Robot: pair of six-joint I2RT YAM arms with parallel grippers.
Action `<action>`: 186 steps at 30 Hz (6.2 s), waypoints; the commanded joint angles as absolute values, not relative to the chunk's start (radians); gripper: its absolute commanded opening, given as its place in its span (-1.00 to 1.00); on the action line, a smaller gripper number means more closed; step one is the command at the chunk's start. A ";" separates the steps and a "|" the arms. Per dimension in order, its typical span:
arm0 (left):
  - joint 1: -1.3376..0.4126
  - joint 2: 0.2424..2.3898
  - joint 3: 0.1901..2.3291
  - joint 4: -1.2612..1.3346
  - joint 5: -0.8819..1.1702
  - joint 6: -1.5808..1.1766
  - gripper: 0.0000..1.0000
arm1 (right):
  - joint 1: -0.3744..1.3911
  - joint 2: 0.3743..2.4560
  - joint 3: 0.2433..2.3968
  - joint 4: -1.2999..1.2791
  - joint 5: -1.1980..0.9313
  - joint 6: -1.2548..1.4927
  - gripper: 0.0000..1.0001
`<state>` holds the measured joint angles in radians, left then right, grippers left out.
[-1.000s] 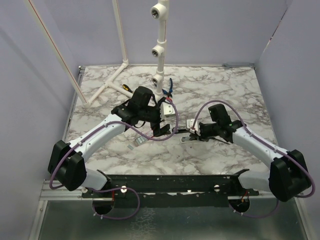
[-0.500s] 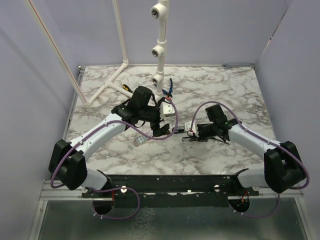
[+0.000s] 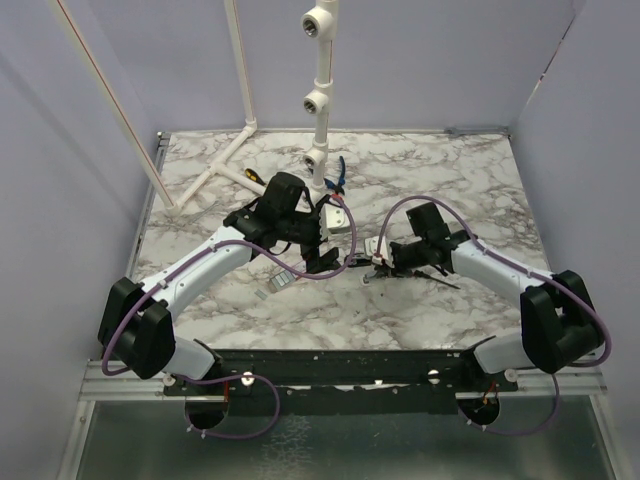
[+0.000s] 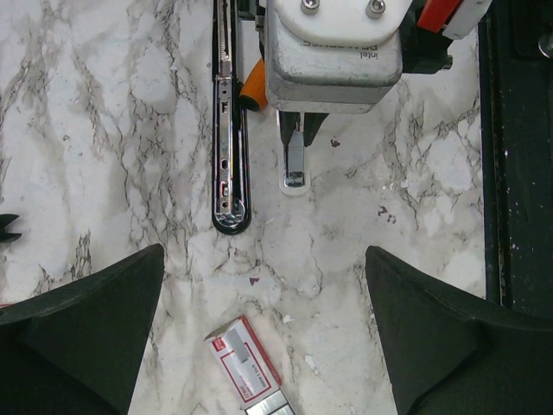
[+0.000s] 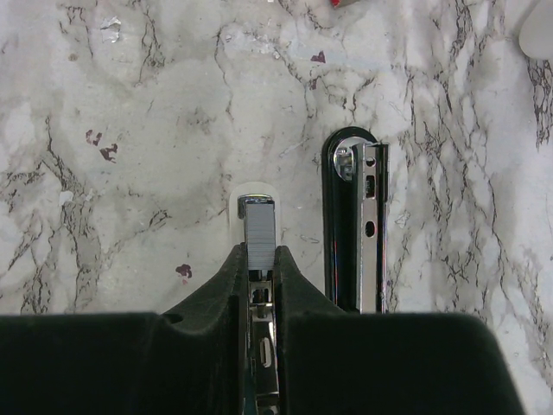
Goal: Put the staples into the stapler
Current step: Install the staple into the stapler.
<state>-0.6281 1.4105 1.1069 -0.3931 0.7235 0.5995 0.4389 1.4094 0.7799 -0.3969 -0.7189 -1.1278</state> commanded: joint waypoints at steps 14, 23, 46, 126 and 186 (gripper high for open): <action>-0.621 1.410 1.114 -0.402 0.782 0.612 0.98 | 0.445 1.445 0.814 -0.414 -0.730 -1.150 -0.99; -0.621 1.411 1.109 -0.402 0.789 0.619 0.98 | 0.444 1.451 0.814 -0.418 -0.727 -1.155 -0.99; -0.621 1.411 1.104 -0.402 0.800 0.621 0.98 | 0.433 1.461 0.813 -0.431 -0.715 -1.165 -0.99; -0.620 1.419 1.103 -0.402 0.801 0.626 0.98 | 0.405 1.523 0.815 -0.429 -0.733 -1.134 -0.85; -0.599 1.399 1.041 -0.316 0.524 0.569 0.98 | 0.371 1.369 0.898 -0.460 -0.714 -0.879 -0.07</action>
<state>-0.6186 1.4128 1.0824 -0.3477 0.6540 0.5911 0.3771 1.4170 0.8795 -0.4500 -0.6964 -0.9821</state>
